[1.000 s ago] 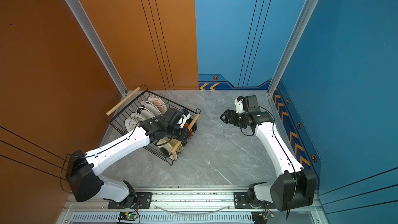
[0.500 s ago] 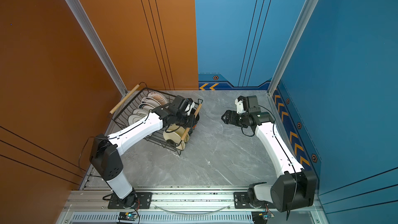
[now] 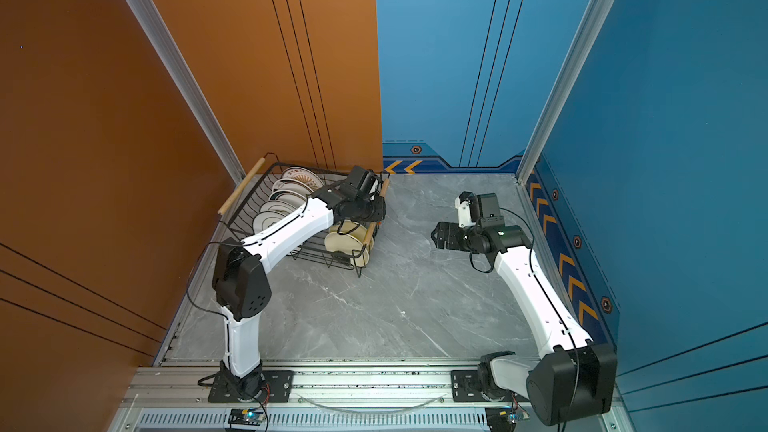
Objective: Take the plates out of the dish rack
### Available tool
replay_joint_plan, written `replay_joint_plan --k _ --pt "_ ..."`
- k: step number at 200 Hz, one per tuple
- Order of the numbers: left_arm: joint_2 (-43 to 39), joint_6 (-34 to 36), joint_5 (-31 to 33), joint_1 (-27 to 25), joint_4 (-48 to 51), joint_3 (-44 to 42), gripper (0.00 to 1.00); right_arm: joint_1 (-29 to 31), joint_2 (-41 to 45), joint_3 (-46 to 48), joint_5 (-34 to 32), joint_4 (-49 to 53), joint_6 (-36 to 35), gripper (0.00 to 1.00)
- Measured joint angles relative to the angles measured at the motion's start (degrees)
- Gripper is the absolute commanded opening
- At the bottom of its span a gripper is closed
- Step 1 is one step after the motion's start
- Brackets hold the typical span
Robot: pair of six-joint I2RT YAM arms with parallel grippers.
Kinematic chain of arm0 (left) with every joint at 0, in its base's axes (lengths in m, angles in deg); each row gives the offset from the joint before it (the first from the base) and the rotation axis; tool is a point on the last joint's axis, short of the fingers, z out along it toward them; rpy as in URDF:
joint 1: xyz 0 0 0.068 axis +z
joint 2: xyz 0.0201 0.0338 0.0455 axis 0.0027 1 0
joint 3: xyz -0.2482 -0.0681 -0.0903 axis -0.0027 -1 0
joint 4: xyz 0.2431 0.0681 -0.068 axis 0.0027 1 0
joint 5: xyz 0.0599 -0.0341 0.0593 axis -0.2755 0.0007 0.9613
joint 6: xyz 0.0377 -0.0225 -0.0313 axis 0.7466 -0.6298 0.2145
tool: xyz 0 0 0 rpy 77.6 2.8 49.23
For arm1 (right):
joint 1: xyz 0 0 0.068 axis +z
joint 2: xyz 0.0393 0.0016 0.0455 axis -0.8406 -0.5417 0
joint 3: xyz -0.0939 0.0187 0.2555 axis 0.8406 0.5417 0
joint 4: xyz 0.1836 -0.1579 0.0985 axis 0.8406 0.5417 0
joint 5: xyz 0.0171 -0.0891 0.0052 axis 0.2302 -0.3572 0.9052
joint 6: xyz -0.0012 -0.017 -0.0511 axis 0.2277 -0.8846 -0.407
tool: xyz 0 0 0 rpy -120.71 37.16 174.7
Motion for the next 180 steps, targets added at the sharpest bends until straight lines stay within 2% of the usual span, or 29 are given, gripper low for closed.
replay_joint_plan --k 61,83,98,121,137,162,180 --pt "7.02 -7.48 4.35 0.13 -2.89 8.24 0.13 0.68 -1.01 0.15 0.02 -1.57 -0.87 0.90" --pt "8.63 -9.31 4.37 0.39 -3.17 10.32 0.21 1.03 -2.54 -0.04 0.09 -1.77 -1.07 0.91" --pt "8.63 -9.46 4.46 0.39 -3.30 10.34 0.31 1.42 -3.43 -0.31 0.11 -1.84 -1.51 0.90" --pt "8.63 -9.77 5.97 0.52 -3.78 10.32 0.36 2.23 -4.07 -1.11 0.24 -1.90 -1.97 0.91" --pt "8.61 -9.03 6.01 0.55 -4.44 10.32 0.57 2.62 -4.28 -2.05 0.26 -2.01 -2.34 0.92" --pt "8.37 -6.51 6.05 0.63 -4.72 10.23 0.66 3.23 -4.26 -2.89 0.22 -3.13 -2.62 0.96" --pt "7.67 -4.68 5.84 1.11 -4.61 9.94 0.77 4.31 -4.00 -3.30 -0.50 -4.07 -3.06 1.00"
